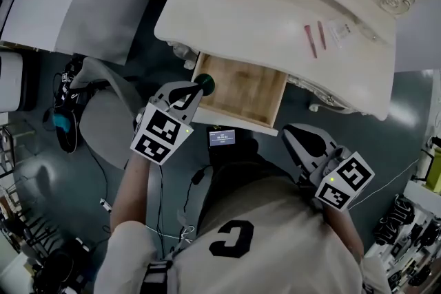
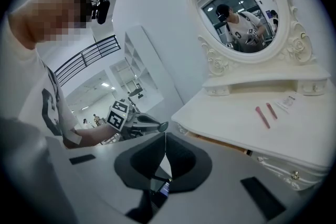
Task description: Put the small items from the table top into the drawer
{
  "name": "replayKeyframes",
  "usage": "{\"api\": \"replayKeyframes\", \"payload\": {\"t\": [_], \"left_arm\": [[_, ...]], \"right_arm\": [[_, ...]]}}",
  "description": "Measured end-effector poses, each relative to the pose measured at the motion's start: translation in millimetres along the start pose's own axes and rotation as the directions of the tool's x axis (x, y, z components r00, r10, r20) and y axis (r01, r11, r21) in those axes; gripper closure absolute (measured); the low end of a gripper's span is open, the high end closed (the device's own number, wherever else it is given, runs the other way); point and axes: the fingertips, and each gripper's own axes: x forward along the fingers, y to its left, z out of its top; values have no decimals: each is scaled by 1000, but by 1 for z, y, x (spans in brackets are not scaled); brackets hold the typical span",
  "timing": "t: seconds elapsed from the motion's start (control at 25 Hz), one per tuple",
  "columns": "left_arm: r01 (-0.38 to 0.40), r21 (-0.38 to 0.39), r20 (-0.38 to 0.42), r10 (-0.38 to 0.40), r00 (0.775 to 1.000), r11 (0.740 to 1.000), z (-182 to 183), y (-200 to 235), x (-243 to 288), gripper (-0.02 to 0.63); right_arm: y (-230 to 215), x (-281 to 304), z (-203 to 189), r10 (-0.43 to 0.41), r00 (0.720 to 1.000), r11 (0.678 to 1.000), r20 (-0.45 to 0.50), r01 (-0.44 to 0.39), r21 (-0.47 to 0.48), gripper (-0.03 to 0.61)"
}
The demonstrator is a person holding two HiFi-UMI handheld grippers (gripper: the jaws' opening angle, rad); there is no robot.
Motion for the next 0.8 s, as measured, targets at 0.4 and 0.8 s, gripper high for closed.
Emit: {"api": "replayKeyframes", "payload": {"t": [0.4,0.8], "left_arm": [[-37,-92,-21,36,999,995,-13,21,81,558],[-106,-208,-128,81,989,972,-52,40,143,558]], "right_arm": [[-9,31,-12,48,998,996,-43,-45,80,551],[-15,53,-18,74,997,985,-34,-68,161,551]]}}
